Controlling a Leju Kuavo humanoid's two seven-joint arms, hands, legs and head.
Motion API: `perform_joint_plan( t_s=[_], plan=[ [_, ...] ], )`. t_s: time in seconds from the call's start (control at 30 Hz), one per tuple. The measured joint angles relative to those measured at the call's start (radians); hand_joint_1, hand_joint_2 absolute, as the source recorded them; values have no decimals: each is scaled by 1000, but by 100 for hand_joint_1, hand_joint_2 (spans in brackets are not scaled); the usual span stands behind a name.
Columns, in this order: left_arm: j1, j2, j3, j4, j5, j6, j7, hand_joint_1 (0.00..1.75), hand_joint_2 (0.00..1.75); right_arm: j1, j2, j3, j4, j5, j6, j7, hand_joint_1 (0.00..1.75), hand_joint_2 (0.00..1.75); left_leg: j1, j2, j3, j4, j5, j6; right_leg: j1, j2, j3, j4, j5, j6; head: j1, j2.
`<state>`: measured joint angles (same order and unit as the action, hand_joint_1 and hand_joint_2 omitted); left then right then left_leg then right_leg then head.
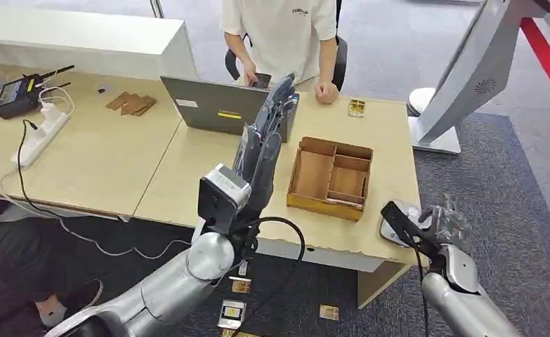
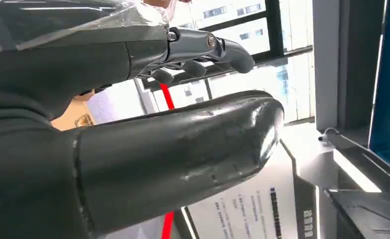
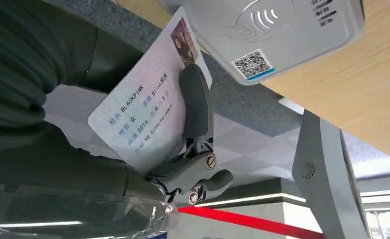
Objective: Pass the card to the sensor for recognition and then transmit it.
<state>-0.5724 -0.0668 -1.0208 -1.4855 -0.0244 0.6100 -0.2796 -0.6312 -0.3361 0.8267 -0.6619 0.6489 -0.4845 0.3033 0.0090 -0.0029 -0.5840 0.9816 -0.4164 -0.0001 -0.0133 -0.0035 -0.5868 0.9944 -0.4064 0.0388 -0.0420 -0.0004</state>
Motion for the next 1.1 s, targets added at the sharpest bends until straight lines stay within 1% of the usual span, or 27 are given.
perform_joint_plan(
  t_s=[0.7,1.1],
  plan=[
    [0,0,-3,0,4,0,-1,0,0,-1,17,-5,37,0,-17,-3,175,175,0,0,0,0,0,0,0,0,0,0,0,0,0,0],
    [0,0,-3,0,3,-9,-1,0,0,-2,18,-8,37,-11,-36,-1,175,175,0,0,0,0,0,0,0,0,0,0,0,0,0,0]
  ],
)
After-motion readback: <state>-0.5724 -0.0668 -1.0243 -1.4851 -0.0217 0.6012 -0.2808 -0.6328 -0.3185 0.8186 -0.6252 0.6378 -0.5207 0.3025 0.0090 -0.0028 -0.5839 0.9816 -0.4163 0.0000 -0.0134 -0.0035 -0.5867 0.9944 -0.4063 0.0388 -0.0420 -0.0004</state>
